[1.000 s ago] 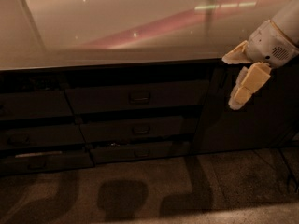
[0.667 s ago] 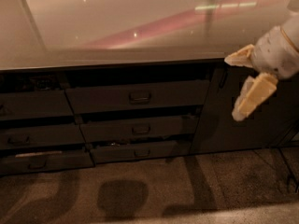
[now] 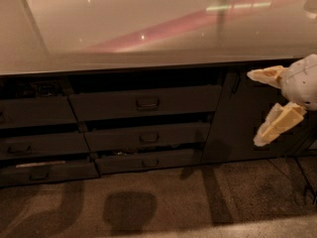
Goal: Open top drawer
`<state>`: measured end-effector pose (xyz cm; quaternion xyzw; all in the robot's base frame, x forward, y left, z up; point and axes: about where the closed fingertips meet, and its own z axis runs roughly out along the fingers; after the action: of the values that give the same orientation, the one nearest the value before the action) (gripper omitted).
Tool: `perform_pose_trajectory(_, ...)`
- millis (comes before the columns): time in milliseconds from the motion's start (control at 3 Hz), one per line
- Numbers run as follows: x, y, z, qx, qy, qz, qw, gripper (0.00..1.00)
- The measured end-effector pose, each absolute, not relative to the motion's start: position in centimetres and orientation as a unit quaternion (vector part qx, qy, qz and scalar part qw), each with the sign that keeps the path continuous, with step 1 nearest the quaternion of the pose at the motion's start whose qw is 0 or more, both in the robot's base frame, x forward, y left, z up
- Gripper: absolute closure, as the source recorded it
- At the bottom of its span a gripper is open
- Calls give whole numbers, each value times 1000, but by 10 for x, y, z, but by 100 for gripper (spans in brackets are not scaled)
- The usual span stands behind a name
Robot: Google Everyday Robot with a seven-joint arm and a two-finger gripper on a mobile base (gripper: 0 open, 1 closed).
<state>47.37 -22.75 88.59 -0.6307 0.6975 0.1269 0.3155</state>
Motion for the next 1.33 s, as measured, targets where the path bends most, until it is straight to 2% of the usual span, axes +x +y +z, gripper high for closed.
perform_pose_trajectory(333,474,-227,886,-631,698,127,315,0)
perform_pose_trajectory(1000,532,-233,830,-596,740,175,257,0)
perform_pose_trajectory(1333,557,-215,811,-594,738,210,241,0)
